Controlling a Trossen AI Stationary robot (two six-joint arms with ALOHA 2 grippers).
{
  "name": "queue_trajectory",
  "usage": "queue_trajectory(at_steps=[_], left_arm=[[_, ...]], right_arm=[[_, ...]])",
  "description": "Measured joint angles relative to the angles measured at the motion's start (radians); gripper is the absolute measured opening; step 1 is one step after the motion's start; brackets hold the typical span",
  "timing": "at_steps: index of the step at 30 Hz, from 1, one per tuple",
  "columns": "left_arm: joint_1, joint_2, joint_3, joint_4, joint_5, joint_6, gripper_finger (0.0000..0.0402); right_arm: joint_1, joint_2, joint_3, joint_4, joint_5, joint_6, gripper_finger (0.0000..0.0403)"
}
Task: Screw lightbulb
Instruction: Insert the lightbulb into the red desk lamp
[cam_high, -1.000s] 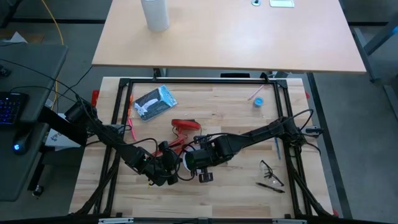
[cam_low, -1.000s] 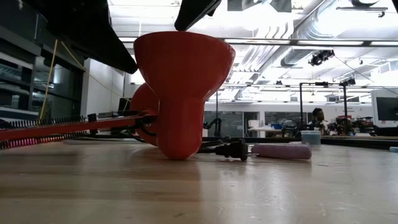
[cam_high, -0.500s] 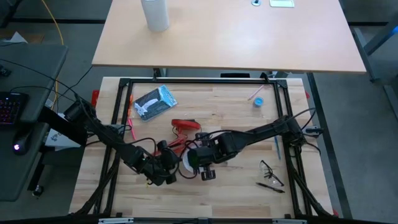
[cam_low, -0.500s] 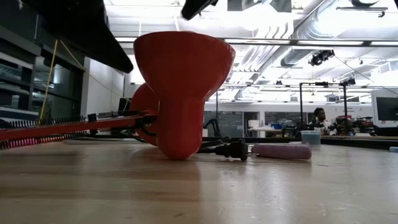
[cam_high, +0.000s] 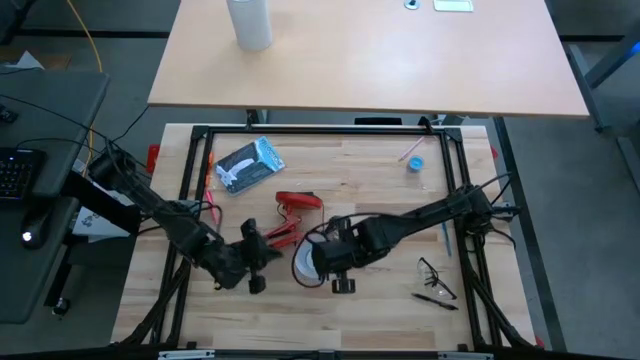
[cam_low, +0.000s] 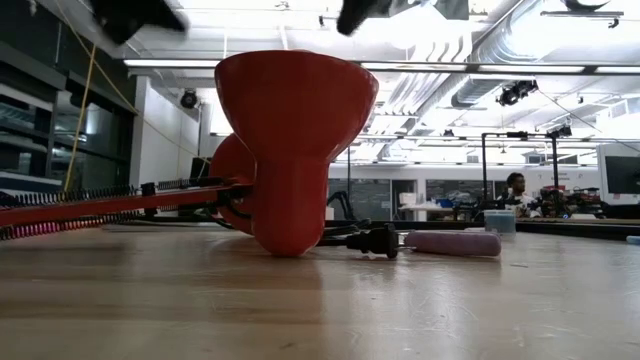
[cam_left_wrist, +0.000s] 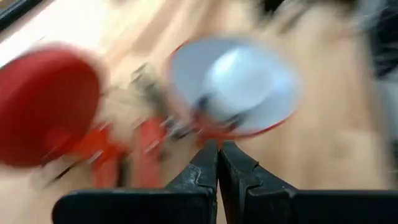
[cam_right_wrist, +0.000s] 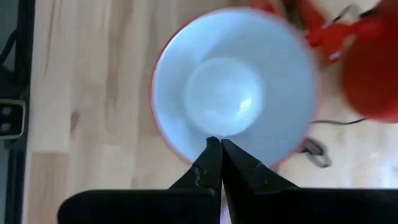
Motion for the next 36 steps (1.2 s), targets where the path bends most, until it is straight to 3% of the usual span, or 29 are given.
queue_trajectory(at_steps=[4,12,20,25,30,33,36], left_arm=[[0.024,0.006,0.070,0.062,0.170,0.252,0.0000],[0.121,0.173,0.190,-0.024,0.230,0.508,0.0000],[0.109,0.242,0.222,0.012,0.233,0.515,0.0000],[0.071,0.223,0.222,0.022,0.146,0.480,0.0000],[0.074,0.233,0.222,0.077,0.147,0.512,0.0000],[0.100,0.238,0.222,0.131,0.146,0.588,0.0000],[0.121,0.238,0.222,0.128,0.145,0.605,0.0000]], right_arm=[[0.014,-0.001,-0.051,0.057,-0.045,0.049,0.0000],[-0.009,-0.003,-0.053,0.089,-0.030,0.112,0.0000],[-0.022,-0.101,-0.092,-0.035,0.099,0.145,0.0000],[-0.023,-0.343,-0.419,0.090,0.108,0.328,0.0000],[-0.042,-0.610,-0.757,0.484,0.007,0.559,0.0000],[-0.072,-0.663,-0.854,0.691,-0.027,0.663,0.0000],[-0.085,-0.640,-0.868,0.770,-0.069,0.680,0.0000]])
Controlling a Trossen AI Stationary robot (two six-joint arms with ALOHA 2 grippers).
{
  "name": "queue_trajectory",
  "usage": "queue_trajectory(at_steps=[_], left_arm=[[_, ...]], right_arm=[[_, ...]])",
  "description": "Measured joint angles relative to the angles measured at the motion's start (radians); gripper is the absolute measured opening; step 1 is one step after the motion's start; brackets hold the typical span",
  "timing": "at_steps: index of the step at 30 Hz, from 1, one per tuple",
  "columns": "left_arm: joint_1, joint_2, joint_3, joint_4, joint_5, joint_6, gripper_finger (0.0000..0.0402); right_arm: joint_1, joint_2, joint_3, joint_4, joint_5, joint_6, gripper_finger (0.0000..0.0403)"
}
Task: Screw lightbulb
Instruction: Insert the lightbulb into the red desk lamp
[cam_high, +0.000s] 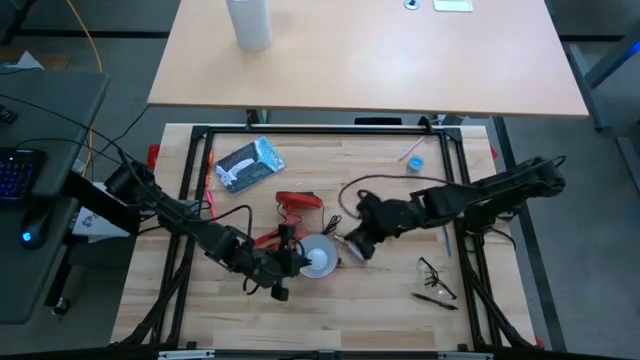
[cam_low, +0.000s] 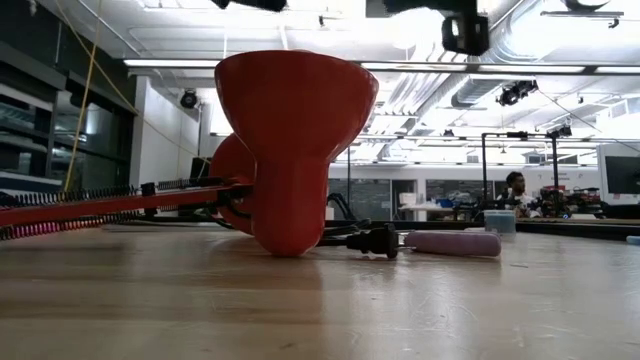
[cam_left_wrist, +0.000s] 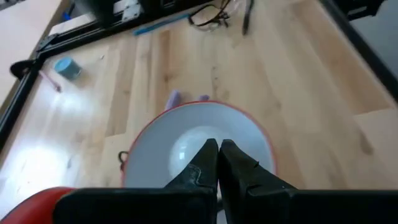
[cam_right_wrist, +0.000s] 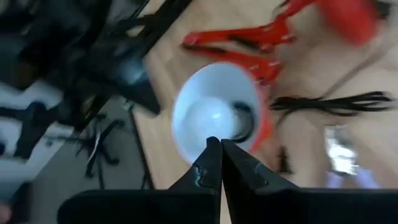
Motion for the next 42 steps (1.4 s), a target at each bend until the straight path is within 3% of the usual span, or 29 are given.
queue_trajectory(at_steps=[5,12,19,23,29,42], left_arm=[[0.004,0.000,0.000,-0.040,-0.001,0.025,0.0000],[-0.016,0.002,0.000,-0.047,0.062,0.050,0.0000],[0.005,0.003,0.000,-0.063,0.048,0.001,0.0000],[0.016,0.002,0.000,-0.111,0.011,-0.034,0.0000],[0.064,-0.001,-0.001,-0.212,-0.029,-0.075,0.0000],[0.159,-0.006,-0.001,-0.139,0.061,0.087,0.0000]], right_arm=[[0.010,0.110,0.068,0.028,-0.117,-0.113,0.0000],[-0.025,0.239,0.136,0.024,-0.112,-0.220,0.0000],[-0.065,0.279,0.200,0.013,-0.149,-0.309,0.0000],[-0.057,0.279,0.223,-0.083,-0.150,-0.356,0.0000],[0.013,0.279,0.224,-0.112,-0.149,-0.349,0.0000],[0.120,0.303,0.222,-0.046,0.017,-0.191,0.0000]])
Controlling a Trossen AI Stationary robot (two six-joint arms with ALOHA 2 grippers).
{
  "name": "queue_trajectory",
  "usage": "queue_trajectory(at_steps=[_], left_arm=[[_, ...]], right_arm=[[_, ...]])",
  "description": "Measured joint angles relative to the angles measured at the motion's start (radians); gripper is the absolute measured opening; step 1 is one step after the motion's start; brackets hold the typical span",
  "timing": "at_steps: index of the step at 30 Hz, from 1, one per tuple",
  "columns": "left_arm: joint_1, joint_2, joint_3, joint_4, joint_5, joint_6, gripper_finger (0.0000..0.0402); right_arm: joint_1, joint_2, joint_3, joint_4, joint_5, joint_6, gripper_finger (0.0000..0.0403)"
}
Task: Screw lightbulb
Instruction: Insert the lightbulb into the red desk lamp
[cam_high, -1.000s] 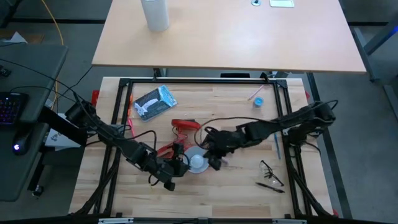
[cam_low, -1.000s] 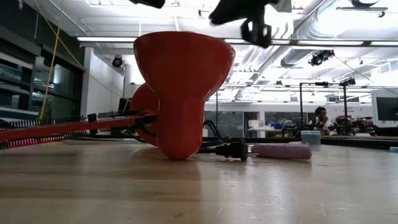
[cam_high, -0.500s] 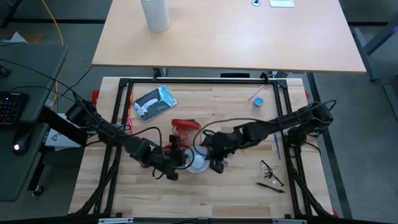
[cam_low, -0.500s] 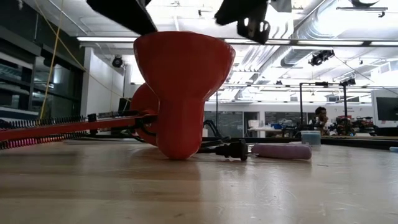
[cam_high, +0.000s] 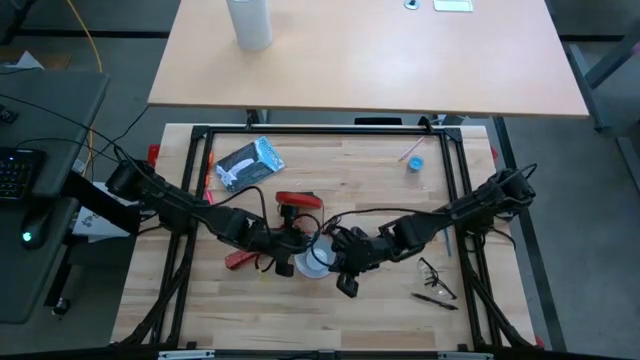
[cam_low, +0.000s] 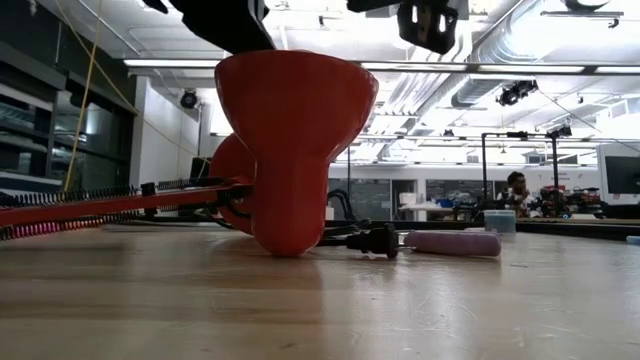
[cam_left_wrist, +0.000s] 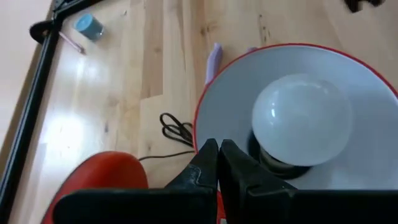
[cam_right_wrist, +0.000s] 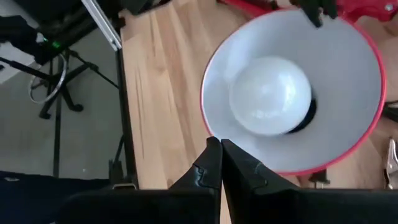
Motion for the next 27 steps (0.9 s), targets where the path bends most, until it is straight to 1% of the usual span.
queue_trajectory(at_steps=[3,6,8,11,15,18,21,24,27], left_arm=[[0.000,0.000,0.000,0.002,0.028,0.001,0.0000],[-0.013,0.000,0.000,0.009,0.028,-0.001,0.0000],[-0.023,0.000,0.000,0.007,0.026,-0.020,0.0000],[-0.038,0.000,0.000,0.007,0.023,-0.071,0.0000],[-0.074,-0.016,0.000,0.006,0.021,-0.145,0.0000],[-0.123,-0.047,0.000,0.011,0.012,-0.196,0.0000],[-0.172,-0.056,0.000,0.009,0.007,-0.227,0.0000],[-0.203,-0.031,0.000,0.011,0.007,-0.256,0.0000],[-0.205,0.004,0.000,0.038,-0.013,-0.260,0.0000]], right_arm=[[0.009,0.006,0.000,-0.006,0.010,0.011,0.0000],[0.006,0.006,0.000,-0.013,0.015,0.008,0.0000],[0.000,0.006,0.000,-0.015,0.016,-0.003,0.0000],[-0.014,0.006,0.003,-0.037,-0.010,-0.033,0.0000],[-0.039,0.006,0.037,-0.080,-0.060,-0.150,0.0000],[-0.068,0.006,0.073,-0.147,-0.076,-0.262,0.0000],[-0.118,0.006,0.083,-0.188,-0.079,-0.318,0.0000],[-0.177,0.006,0.075,-0.175,-0.124,-0.365,0.0000],[-0.222,0.015,0.072,-0.187,-0.175,-0.411,0.0000]])
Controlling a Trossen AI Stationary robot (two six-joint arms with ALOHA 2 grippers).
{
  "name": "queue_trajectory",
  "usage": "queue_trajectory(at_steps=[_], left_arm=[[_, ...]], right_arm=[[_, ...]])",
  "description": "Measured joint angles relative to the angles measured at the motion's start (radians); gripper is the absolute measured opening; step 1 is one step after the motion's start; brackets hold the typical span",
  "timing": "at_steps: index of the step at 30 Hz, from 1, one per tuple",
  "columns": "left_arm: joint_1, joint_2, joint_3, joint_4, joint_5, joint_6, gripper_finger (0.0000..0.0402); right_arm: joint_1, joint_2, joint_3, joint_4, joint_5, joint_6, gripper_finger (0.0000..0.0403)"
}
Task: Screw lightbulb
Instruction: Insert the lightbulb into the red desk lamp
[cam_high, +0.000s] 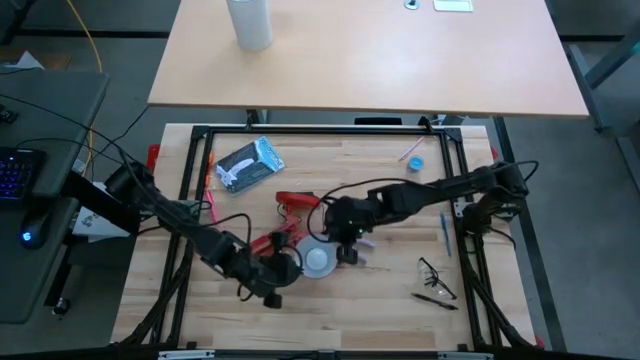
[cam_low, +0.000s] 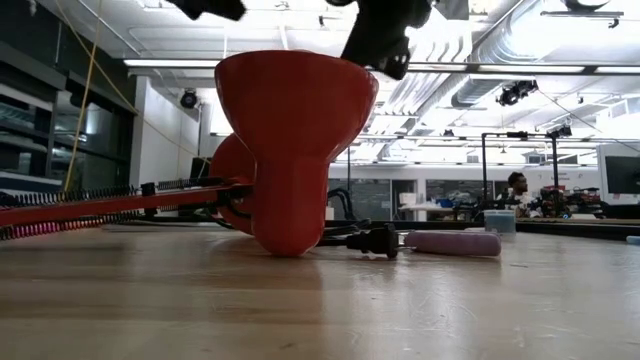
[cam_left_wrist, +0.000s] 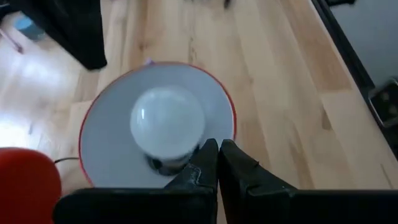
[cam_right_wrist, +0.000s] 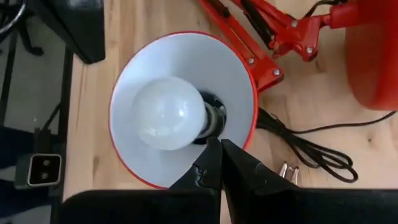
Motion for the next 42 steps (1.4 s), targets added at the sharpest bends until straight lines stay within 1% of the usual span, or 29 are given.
queue_trajectory(at_steps=[4,7,16,24,30,37,42], left_arm=[[0.009,0.042,0.000,0.079,-0.013,0.015,0.0000],[0.016,0.073,0.000,0.110,-0.012,0.032,0.0000],[0.038,0.142,0.052,0.080,0.022,0.062,0.0000],[0.066,0.154,0.055,0.047,0.006,0.035,0.0000],[0.071,0.154,0.055,0.043,0.011,0.034,0.0000],[0.073,0.154,0.055,0.032,0.005,0.041,0.0000],[0.083,0.154,0.055,0.017,-0.015,0.042,0.0000]], right_arm=[[-0.020,-0.002,0.000,0.002,-0.036,-0.069,0.0000],[-0.022,0.005,0.000,-0.002,-0.057,-0.090,0.0000],[-0.022,0.072,0.000,0.085,-0.098,-0.061,0.0000],[-0.026,0.077,0.001,0.126,-0.097,-0.044,0.0000],[-0.027,0.077,0.001,0.123,-0.070,-0.044,0.0000],[-0.027,0.077,0.001,0.123,0.000,-0.036,0.0000],[-0.027,0.084,0.001,0.128,0.022,-0.022,0.0000]])
